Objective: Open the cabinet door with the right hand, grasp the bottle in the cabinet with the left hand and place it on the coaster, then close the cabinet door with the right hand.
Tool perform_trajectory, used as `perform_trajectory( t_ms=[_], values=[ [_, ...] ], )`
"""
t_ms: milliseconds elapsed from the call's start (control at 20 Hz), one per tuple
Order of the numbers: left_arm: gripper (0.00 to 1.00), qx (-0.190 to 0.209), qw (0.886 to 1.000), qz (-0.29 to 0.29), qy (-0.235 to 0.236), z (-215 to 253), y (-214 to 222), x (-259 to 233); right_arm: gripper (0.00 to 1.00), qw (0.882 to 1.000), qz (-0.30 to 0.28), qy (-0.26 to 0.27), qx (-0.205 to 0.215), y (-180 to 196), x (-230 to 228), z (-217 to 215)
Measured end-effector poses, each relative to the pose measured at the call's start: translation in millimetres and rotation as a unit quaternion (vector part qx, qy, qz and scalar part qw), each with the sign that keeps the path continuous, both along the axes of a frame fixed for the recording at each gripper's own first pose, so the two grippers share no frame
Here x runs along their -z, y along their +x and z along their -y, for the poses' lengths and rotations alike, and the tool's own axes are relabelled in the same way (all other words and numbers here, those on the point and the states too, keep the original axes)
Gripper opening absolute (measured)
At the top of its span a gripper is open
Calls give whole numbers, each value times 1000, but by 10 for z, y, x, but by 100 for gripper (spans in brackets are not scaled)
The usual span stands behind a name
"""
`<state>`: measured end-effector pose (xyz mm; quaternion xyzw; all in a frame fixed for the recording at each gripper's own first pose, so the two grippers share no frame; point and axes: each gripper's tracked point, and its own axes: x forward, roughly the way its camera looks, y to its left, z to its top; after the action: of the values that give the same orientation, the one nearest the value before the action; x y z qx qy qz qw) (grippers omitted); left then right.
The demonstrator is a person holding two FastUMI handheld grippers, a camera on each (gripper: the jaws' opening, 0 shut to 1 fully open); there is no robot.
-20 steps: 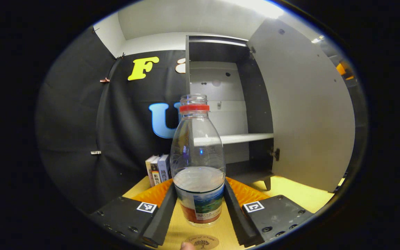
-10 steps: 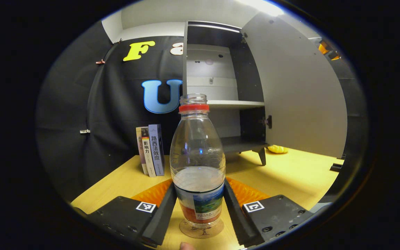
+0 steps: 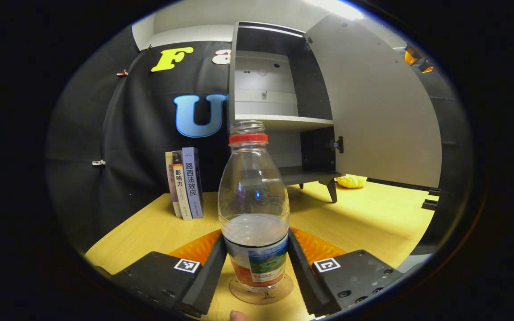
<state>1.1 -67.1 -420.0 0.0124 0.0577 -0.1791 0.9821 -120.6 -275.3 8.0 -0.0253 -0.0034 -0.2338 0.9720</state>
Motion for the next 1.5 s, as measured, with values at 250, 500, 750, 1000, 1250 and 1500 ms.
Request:
perform_trajectory(
  t_ms=[250,500,750,1000,1250,1500],
  values=[
    [82,12,1000,-9,9,2,-31,92,98,1000,-4,5,4,-51,24,-20],
    [96,15,1000,-23,7,-39,-67,112,98,1000,-8,8,-3,-45,56,-77],
    [96,18,1000,-3,14,0,-85,-257,98,1000,-7,16,-18,-31,96,-84],
    [95,-9,999,24,21,13,-14,-851,98,999,-1,29,-34,25,121,-56],
    [95,-27,999,17,-35,72,-38,-1656,98,998,12,24,-54,161,57,-61],
    [96,-63,996,20,-55,-55,-114,-2522,98,997,8,24,-72,328,61,-114]
  ],
)
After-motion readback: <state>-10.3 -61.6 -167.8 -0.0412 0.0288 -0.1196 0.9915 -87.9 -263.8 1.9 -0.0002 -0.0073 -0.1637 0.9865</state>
